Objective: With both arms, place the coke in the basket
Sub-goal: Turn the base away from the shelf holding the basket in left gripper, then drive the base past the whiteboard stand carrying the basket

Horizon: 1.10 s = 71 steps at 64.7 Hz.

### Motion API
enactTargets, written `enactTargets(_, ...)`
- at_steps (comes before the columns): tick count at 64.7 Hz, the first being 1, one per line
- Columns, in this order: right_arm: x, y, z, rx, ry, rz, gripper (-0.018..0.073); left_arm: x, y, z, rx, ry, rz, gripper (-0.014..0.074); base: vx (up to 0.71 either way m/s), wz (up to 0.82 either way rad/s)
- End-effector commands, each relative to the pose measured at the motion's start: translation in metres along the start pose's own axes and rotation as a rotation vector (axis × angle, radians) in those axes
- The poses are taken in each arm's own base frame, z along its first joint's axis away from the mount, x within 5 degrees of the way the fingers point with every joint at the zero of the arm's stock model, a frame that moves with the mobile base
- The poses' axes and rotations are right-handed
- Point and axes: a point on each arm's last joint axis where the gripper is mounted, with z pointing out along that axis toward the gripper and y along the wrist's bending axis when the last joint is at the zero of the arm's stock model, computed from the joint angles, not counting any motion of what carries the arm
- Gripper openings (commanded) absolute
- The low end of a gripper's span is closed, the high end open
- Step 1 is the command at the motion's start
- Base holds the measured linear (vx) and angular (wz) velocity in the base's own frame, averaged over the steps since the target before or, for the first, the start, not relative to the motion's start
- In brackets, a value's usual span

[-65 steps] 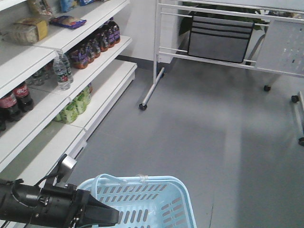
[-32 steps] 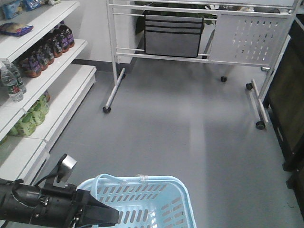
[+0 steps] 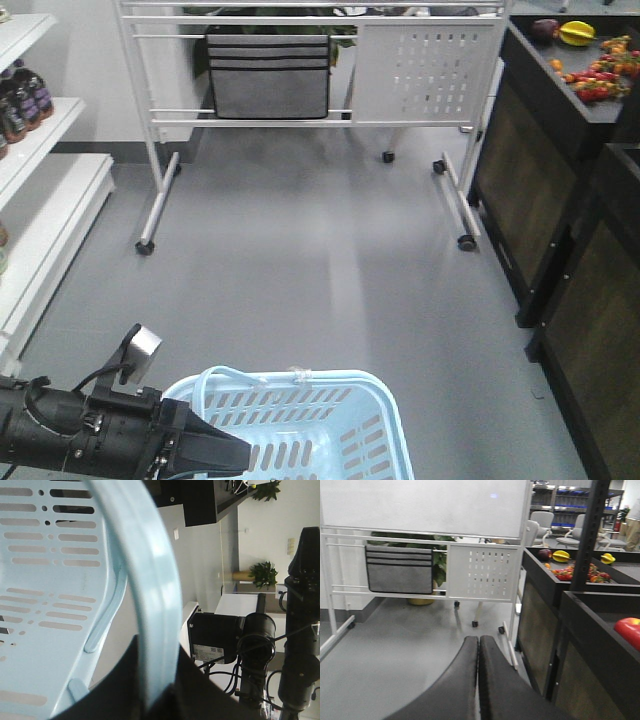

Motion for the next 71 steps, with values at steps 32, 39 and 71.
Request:
enactTargets(32,-0.0037,-0.0002,-0.0011,0.008,-0.077,-0.006,-0.0009,-0.0023,-0.0209,-0.0036,0.128,-0.013,0.039,-0.0006,0.02,-0.14)
enactTargets(39,-0.0037,-0.0002,-0.0011,0.008,-0.077,-0.006,-0.0009,-0.0023,-0.0209,-0.0036,0.128,-0.013,0.039,-0.0006,0.05,-0.08)
enactTargets(71,-0.0037,-0.0002,-0.0011,0.008,-0.076,-0.006,-0.0009,-0.0023,-0.0209,-0.0036,0.128,-0.013,0.039,-0.0006,0.12,-0.02)
